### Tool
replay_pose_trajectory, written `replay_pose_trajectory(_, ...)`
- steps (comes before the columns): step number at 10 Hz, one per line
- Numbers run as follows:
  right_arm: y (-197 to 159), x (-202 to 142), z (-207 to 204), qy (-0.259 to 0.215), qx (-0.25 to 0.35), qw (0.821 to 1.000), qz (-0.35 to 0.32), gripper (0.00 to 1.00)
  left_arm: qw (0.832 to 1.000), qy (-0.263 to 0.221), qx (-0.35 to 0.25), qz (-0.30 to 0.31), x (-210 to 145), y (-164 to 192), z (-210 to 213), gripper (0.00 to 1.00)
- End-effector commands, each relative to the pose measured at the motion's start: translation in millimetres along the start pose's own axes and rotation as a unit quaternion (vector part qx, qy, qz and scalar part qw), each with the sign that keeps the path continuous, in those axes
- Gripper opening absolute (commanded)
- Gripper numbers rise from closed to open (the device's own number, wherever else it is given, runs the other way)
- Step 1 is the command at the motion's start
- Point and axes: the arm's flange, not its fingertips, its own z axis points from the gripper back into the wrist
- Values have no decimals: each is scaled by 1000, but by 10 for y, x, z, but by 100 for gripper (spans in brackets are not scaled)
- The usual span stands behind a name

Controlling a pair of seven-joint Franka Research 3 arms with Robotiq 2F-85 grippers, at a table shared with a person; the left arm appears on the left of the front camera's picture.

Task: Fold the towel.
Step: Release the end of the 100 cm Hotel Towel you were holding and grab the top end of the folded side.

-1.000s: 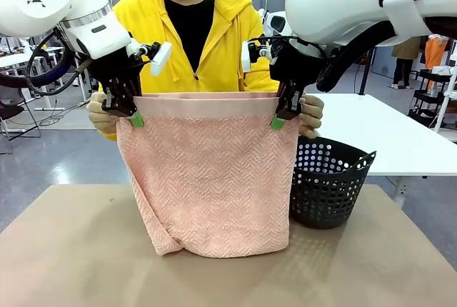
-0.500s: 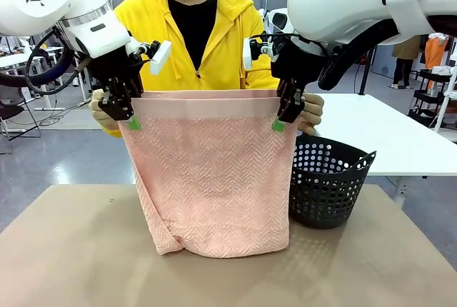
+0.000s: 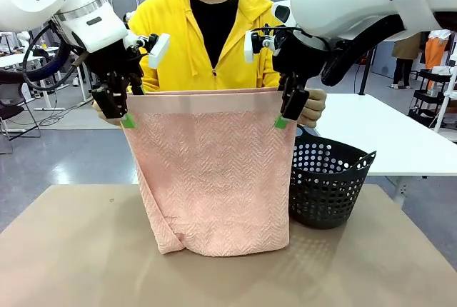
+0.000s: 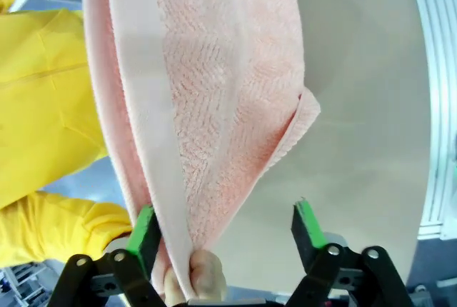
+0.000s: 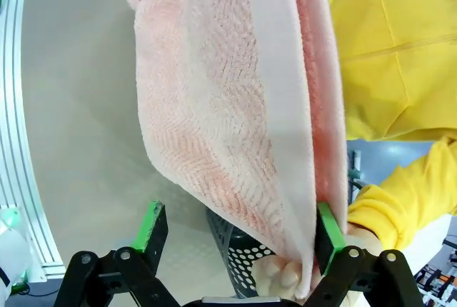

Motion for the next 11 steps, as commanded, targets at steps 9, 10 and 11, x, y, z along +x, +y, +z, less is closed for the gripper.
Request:
replay_pose_trajectory(9, -350, 196, 622, 24, 22, 998, 53, 100, 1000, 0, 24, -4, 188, 309, 594, 100)
replay_pose_trajectory(10, -438, 191, 521, 31, 31, 998, 47, 100, 1000, 0, 17, -3, 156, 362, 498, 100)
replay_pose_trajectory(11, -526, 178, 344, 31, 42, 998, 35, 100, 1000, 0, 1, 2, 119, 402, 309, 100)
